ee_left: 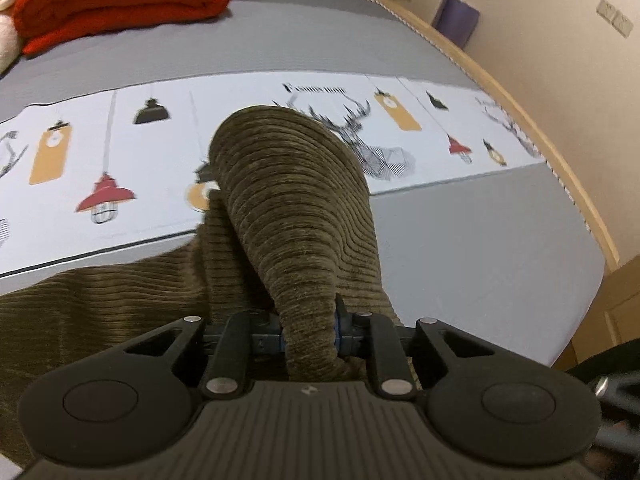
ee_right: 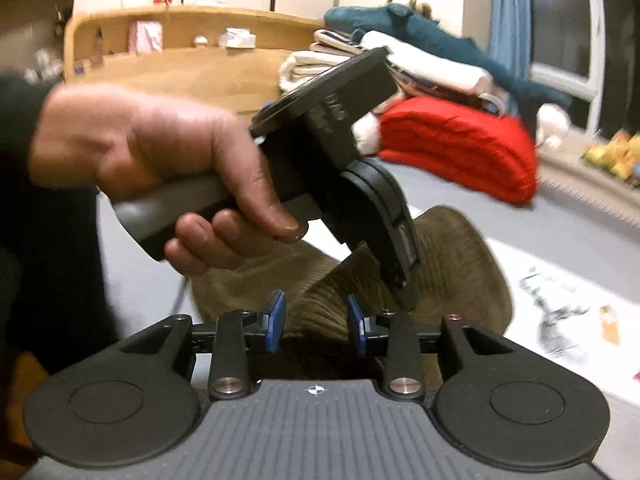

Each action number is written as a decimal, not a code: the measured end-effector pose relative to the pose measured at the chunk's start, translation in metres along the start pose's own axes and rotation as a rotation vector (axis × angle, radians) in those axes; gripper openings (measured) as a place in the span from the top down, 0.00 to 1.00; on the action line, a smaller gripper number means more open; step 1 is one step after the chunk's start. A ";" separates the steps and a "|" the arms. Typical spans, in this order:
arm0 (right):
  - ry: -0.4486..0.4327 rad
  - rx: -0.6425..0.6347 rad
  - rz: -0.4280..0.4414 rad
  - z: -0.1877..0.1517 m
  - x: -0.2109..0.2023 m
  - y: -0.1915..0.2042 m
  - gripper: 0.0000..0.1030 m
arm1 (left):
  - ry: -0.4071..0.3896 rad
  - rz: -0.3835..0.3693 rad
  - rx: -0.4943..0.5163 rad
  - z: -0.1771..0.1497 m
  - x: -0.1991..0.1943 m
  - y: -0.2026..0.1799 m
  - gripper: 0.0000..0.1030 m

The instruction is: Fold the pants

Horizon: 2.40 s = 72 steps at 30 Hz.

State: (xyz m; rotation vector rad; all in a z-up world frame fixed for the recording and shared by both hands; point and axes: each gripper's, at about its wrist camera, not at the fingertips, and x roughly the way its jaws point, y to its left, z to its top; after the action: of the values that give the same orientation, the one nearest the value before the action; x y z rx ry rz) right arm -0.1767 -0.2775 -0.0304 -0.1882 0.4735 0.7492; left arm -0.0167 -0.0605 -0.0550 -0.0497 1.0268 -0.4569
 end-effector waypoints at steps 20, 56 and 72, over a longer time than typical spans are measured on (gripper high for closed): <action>0.143 0.718 -0.046 -0.009 0.100 -0.095 0.32 | -0.107 0.255 -0.346 -0.048 -0.124 0.229 0.40; 0.381 0.808 -0.312 -0.040 0.059 -0.223 0.86 | 0.107 -0.066 -0.209 0.015 0.056 0.079 0.51; 0.204 0.458 -0.272 -0.029 -0.003 -0.191 0.74 | -0.123 0.024 -0.039 0.027 -0.007 0.043 0.63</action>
State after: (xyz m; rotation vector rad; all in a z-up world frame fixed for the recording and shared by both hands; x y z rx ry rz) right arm -0.0563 -0.4268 -0.0551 0.1007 0.7826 0.3417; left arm 0.0182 -0.0233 -0.0460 -0.0991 0.9141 -0.4065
